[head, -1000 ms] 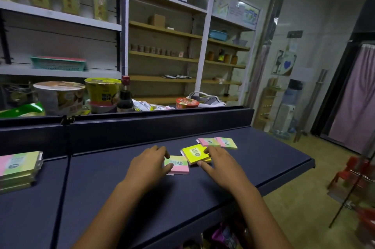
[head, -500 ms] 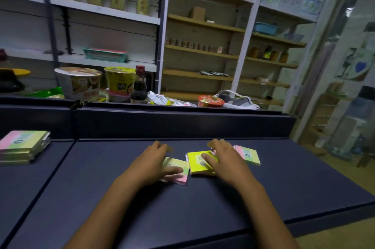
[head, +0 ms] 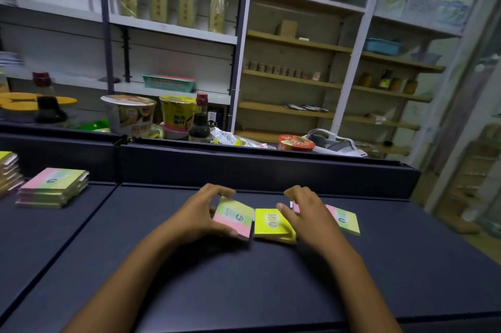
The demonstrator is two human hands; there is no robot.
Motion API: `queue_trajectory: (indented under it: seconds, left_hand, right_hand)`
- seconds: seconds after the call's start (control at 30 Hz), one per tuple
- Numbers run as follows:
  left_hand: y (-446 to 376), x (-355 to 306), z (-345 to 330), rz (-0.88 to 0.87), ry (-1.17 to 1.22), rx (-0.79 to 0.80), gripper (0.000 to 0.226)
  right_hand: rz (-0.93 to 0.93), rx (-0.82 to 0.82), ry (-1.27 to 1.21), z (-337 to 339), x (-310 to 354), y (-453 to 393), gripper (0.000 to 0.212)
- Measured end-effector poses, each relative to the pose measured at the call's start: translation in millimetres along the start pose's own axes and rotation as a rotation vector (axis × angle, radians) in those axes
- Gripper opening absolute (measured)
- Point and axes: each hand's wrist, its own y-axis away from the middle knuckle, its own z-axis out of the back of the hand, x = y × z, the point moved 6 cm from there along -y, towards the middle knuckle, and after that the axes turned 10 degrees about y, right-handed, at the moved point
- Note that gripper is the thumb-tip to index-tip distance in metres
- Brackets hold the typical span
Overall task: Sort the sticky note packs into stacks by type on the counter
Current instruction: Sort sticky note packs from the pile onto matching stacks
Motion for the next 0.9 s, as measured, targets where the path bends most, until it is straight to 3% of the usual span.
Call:
queue_trajectory:
  seconds: [0.13,0.33,0.43,0.9]
  left_hand:
    - [6,-9,4,-0.034,0.299,-0.061,0.075]
    - [3,-11,19,-0.06,0.477,-0.139,0.057]
    - [1,-6,20,-0.025,0.584,-0.143,0.059]
    - [-1,-3,18,-0.018,0.698,-0.166,0.06]
  right_hand:
    - [0.0,-0.003,-0.034,2,-2,-2,0.033]
    - [0.002,-0.006,-0.076,1,-2,-3,0.032]
    - [0.001,-0.002,-0.086,-1,-2,-2,0.032]
    - [-0.004,0.009,-0.103,-3,-6,-2,0.031]
